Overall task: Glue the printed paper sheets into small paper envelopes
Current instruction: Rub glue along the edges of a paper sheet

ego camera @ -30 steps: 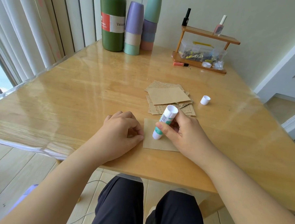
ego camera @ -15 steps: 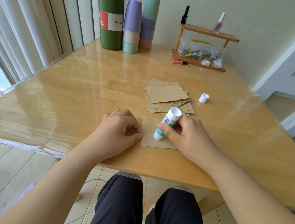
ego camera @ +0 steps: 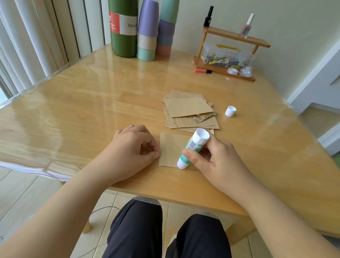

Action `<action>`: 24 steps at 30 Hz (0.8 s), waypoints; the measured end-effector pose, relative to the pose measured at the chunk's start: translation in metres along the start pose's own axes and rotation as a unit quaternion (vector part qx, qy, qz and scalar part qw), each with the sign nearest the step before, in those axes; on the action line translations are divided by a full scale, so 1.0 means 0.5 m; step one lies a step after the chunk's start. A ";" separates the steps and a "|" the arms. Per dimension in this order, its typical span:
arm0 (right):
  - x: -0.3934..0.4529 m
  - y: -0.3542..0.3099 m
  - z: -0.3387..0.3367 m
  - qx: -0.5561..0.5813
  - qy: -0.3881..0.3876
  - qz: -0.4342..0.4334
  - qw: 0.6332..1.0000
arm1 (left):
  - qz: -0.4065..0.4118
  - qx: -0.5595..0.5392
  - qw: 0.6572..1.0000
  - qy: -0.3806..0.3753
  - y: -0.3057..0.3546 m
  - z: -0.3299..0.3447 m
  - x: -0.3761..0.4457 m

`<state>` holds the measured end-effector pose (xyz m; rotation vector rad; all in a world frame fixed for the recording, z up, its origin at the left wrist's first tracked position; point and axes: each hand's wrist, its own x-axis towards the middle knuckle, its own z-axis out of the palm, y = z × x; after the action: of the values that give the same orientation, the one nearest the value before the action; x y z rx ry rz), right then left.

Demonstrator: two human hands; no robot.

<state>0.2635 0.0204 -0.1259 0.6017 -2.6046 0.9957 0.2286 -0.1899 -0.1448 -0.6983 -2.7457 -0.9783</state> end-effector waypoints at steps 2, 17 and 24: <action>0.009 0.005 0.000 -0.003 0.002 0.013 1.000 | 0.001 -0.001 1.000 0.000 -0.001 0.000 -0.001; 0.042 0.024 -0.004 -0.018 0.004 0.039 0.999 | -0.007 -0.006 1.000 0.005 -0.003 0.001 -0.002; 0.003 0.014 -0.019 -0.011 0.000 0.035 0.999 | -0.007 -0.002 1.000 0.009 -0.005 0.003 -0.002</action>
<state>0.2602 0.0311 -0.1225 0.5073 -2.6492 0.9855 0.2284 -0.1912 -0.1479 -0.6682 -2.7384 -0.9882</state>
